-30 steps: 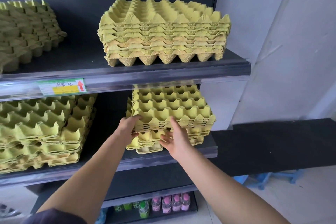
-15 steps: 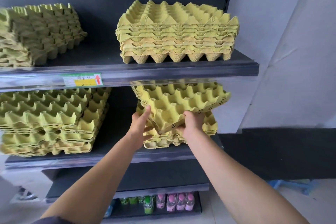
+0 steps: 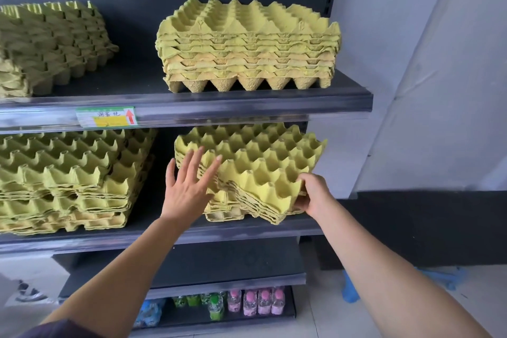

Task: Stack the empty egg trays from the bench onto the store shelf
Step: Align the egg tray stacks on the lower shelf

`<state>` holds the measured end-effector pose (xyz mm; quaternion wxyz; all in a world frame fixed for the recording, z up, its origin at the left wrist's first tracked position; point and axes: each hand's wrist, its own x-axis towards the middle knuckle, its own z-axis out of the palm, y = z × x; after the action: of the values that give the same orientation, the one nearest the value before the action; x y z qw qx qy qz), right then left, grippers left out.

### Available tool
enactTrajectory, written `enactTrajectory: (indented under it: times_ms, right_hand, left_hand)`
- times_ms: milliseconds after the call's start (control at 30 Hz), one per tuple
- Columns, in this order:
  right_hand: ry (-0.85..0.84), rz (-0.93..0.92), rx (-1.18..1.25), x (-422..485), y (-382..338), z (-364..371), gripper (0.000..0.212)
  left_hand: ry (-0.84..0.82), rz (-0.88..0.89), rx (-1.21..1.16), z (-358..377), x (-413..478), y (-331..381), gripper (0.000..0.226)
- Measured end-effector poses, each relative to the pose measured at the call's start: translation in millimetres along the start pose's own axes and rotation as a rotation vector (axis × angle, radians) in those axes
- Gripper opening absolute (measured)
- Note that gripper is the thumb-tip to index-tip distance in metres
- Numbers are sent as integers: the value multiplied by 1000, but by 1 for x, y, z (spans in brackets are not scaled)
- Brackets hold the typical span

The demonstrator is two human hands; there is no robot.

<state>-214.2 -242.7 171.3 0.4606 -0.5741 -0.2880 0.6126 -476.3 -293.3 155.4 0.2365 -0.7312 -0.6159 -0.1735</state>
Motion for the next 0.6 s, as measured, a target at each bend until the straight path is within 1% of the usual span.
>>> enactTrajectory:
  times_ms: [67, 133, 200, 333, 400, 467, 533, 567, 600]
  right_hand:
    - [-22, -7, -72, 4, -3, -4, 24]
    - [-42, -9, -118, 7, -6, -6, 20]
    - [-51, -11, -125, 12, -9, -7, 15]
    - [-5, -36, -96, 27, -20, -8, 13]
    - [24, -66, -29, 38, -28, -9, 24]
    - [12, -78, 9, 46, -33, -9, 42]
    - [37, -71, -84, 50, -32, -11, 56]
    - [59, -70, -154, 50, -28, -13, 58]
    - [66, -61, -216, 50, -23, -17, 55]
  left_hand:
    - [-113, 104, 55, -3, 11, -3, 108]
    - [-234, 205, 83, -4, 21, -1, 95]
    - [-238, 254, 90, -2, 25, 0, 85]
    - [-181, 207, 24, 7, 36, 8, 73]
    - [-156, 175, 45, 10, 45, 19, 70]
    - [-170, 126, 29, 16, 54, 34, 68]
    - [-211, 101, -3, 28, 56, 48, 67]
    - [-233, 104, -18, 35, 55, 52, 66]
    - [-252, 114, -33, 41, 54, 53, 64]
